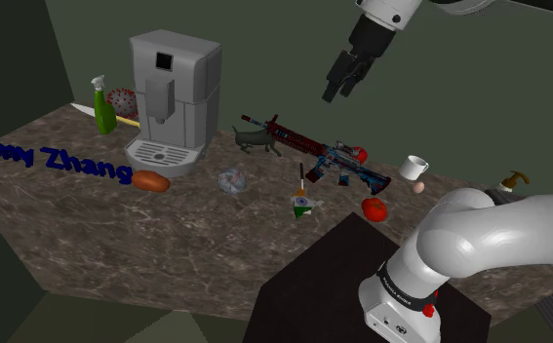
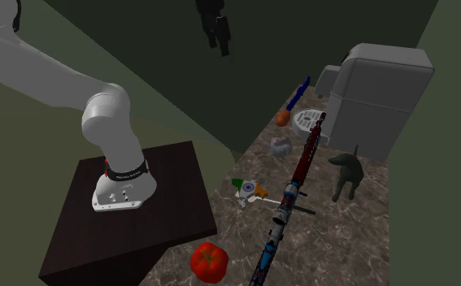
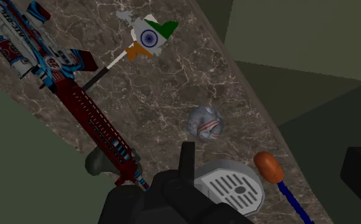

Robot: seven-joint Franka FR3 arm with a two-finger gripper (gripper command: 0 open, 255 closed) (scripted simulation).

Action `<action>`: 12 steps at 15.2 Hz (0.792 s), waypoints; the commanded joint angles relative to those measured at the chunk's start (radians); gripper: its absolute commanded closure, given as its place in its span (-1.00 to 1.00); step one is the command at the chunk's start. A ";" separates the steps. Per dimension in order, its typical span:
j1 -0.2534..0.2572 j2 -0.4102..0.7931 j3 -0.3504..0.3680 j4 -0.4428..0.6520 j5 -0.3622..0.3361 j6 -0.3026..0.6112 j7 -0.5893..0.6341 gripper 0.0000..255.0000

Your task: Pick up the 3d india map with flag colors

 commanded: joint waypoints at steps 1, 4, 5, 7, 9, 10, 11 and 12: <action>0.000 0.000 0.000 0.000 0.000 0.000 0.000 -1.00; -0.004 -0.018 -0.024 -0.103 -0.017 0.075 -0.045 -1.00; -0.005 -0.022 -0.032 -0.136 -0.023 0.101 -0.060 -1.00; -0.010 -0.026 -0.049 -0.198 -0.036 0.154 -0.090 -1.00; -0.016 -0.024 -0.067 -0.257 -0.050 0.209 -0.120 -1.00; -0.020 -0.021 -0.077 -0.285 -0.058 0.237 -0.135 -1.00; -0.023 -0.016 -0.087 -0.312 -0.065 0.266 -0.151 -1.00; -0.027 -0.010 -0.097 -0.338 -0.073 0.296 -0.166 -1.00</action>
